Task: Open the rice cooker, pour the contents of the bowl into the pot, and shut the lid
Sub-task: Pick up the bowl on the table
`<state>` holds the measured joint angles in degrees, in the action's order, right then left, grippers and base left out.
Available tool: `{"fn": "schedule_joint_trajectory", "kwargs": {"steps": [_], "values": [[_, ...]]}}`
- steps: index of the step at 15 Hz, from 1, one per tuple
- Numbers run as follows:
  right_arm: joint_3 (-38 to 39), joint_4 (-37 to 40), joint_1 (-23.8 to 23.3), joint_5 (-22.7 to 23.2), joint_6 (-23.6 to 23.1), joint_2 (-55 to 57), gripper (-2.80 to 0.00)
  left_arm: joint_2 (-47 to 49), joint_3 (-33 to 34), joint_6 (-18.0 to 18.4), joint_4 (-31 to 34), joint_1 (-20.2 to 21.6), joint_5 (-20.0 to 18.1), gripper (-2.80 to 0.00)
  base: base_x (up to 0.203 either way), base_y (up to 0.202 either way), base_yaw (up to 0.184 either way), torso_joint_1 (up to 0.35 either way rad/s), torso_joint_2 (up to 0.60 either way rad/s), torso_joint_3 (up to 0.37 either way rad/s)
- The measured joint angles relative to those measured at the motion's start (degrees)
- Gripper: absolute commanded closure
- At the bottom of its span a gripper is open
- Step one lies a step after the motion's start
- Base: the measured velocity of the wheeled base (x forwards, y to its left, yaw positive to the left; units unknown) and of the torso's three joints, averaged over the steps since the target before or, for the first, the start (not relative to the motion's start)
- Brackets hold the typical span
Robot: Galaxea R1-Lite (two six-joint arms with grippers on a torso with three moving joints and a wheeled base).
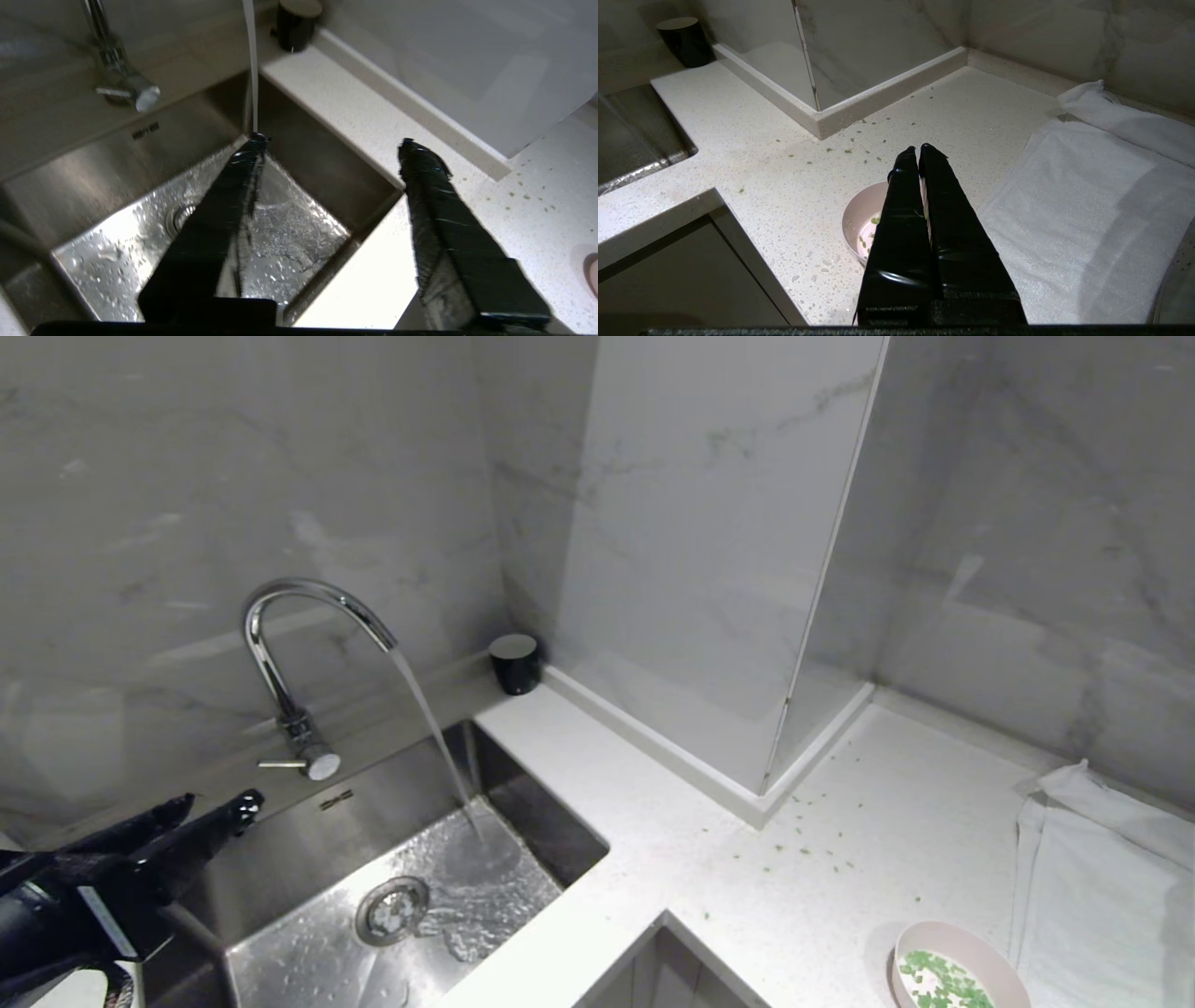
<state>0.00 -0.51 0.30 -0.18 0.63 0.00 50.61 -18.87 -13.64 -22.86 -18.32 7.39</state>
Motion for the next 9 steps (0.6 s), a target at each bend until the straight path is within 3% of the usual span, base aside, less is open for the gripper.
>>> {"fn": "schedule_joint_trajectory", "kwargs": {"steps": [3, 5, 9], "values": [[0.00, 0.01, 0.00, 0.02, 0.00, 0.00, 0.00, -8.26, -0.18, 5.14, 6.26, 1.80, -0.09, 0.00, 0.000, 0.000, 0.000, 0.000, 0.00, 0.000], [0.00, 0.01, 0.00, 0.02, 0.00, 0.00, 0.00, -11.92, -1.04, 9.41, 8.21, 6.87, -0.22, 0.00, 0.000, 0.000, 0.000, 0.000, 0.00, 0.000], [0.00, 0.00, 0.00, -0.01, 0.02, 0.00, 0.00, -20.51, -1.44, 13.05, 8.96, 15.18, -0.45, 0.00, 0.000, 0.000, 0.000, 0.000, 0.00, 0.000]]}}
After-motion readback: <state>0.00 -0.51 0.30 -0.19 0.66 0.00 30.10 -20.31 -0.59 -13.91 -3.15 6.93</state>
